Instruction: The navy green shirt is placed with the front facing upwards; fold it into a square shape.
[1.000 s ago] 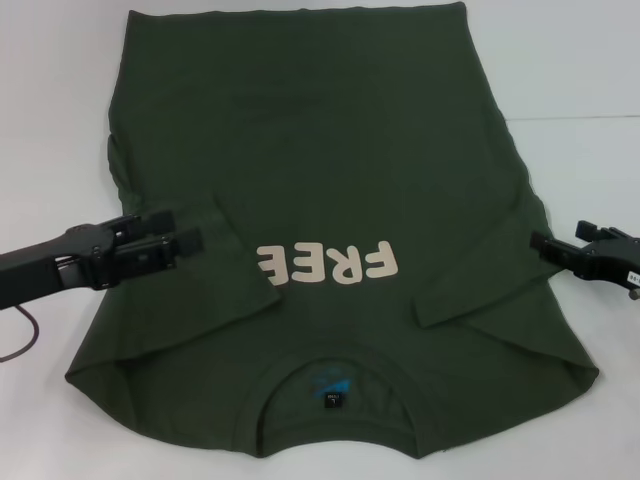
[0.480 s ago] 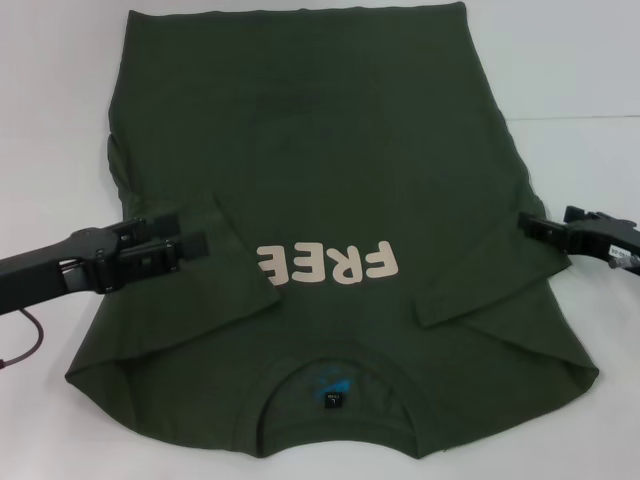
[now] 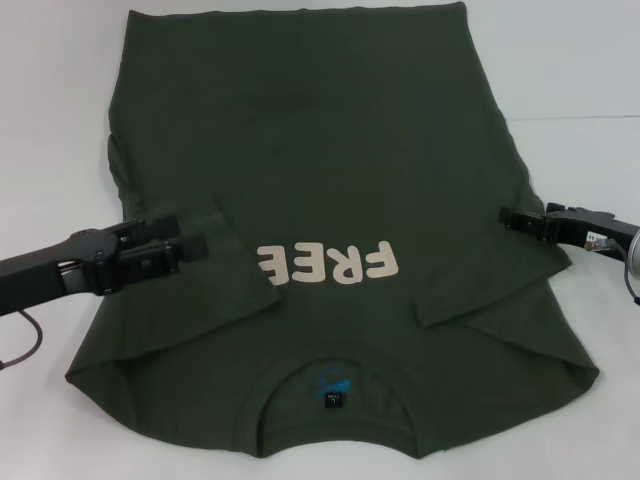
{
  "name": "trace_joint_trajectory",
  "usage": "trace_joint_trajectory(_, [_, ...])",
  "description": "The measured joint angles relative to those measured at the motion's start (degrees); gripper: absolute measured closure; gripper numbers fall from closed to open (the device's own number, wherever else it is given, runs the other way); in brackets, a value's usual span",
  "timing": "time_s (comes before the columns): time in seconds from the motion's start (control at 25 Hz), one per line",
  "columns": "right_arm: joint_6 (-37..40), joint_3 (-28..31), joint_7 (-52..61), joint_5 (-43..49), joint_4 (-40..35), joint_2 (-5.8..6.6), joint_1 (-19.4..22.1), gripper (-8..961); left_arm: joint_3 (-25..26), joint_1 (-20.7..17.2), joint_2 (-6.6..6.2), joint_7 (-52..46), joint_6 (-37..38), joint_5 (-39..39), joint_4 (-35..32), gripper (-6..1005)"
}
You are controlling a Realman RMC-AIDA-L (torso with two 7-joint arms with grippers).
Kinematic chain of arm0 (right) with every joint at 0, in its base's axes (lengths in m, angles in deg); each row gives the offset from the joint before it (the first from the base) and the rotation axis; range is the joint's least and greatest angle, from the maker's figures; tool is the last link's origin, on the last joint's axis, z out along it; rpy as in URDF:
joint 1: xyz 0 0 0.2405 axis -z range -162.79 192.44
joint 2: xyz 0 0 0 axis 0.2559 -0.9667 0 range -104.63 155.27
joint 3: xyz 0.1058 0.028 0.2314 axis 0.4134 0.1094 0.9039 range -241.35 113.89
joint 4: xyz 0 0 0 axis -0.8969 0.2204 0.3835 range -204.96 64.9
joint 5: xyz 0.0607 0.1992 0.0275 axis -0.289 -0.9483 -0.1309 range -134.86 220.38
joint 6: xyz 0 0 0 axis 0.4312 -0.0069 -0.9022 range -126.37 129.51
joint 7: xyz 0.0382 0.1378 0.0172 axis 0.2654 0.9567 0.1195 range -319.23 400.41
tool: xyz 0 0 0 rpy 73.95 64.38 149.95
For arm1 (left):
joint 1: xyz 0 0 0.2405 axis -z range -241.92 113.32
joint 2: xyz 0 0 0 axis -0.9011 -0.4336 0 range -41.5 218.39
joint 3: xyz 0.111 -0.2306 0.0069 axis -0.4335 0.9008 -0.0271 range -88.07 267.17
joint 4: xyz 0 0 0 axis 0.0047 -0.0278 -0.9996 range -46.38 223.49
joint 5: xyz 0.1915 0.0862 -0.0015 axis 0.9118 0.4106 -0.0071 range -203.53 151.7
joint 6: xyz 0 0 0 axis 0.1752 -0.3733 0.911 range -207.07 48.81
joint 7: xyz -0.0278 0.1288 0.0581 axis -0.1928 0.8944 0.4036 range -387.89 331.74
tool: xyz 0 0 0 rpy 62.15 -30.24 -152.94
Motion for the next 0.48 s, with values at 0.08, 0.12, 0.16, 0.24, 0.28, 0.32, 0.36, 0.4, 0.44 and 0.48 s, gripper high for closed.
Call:
trace_joint_trajectory(0.08, [0.0,-1.0,1.8,0.0,-0.1,0.27,0.0,88,-0.1,0.0,-0.01,0.1,0.0,0.0,0.0,62])
trace_joint_trajectory(0.12, [0.0,-1.4,2.9,0.0,-0.2,0.49,0.1,88,-0.2,0.0,-0.02,0.1,0.0,0.0,0.0,62])
trace_joint_trajectory(0.16, [0.0,-1.9,3.9,0.0,-0.2,0.72,0.2,88,-0.2,0.0,-0.03,0.1,0.0,0.0,0.0,62])
trace_joint_trajectory(0.24, [0.1,-3.6,6.6,0.0,-0.4,1.47,0.4,88,-0.4,0.0,-0.04,0.1,0.1,0.0,0.0,62])
trace_joint_trajectory(0.28, [0.2,-4.5,8.2,0.2,-0.5,1.88,0.4,88,-0.5,0.0,-0.04,0.1,0.1,0.0,0.0,62])
trace_joint_trajectory(0.32, [0.3,-5.5,9.6,0.6,-0.6,2.16,0.4,88,-0.5,0.0,-0.03,0.1,0.2,0.0,0.0,62])
trace_joint_trajectory(0.36, [0.4,-6.7,11.6,1.2,-1.0,2.54,0.4,88,-0.5,0.0,-0.02,0.1,0.3,0.0,0.0,62])
trace_joint_trajectory(0.4, [0.6,-7.8,13.2,1.8,-1.5,2.78,0.4,88,-0.5,0.0,0.00,0.1,0.5,0.0,0.0,62])
trace_joint_trajectory(0.44, [0.8,-8.6,14.5,2.3,-2.2,2.88,0.4,88,-0.5,0.0,0.02,0.1,0.6,0.0,0.0,61])
trace_joint_trajectory(0.48, [0.9,-9.4,15.8,3.0,-2.9,2.97,0.5,88,-0.5,0.0,0.02,0.1,0.7,0.0,0.0,61])
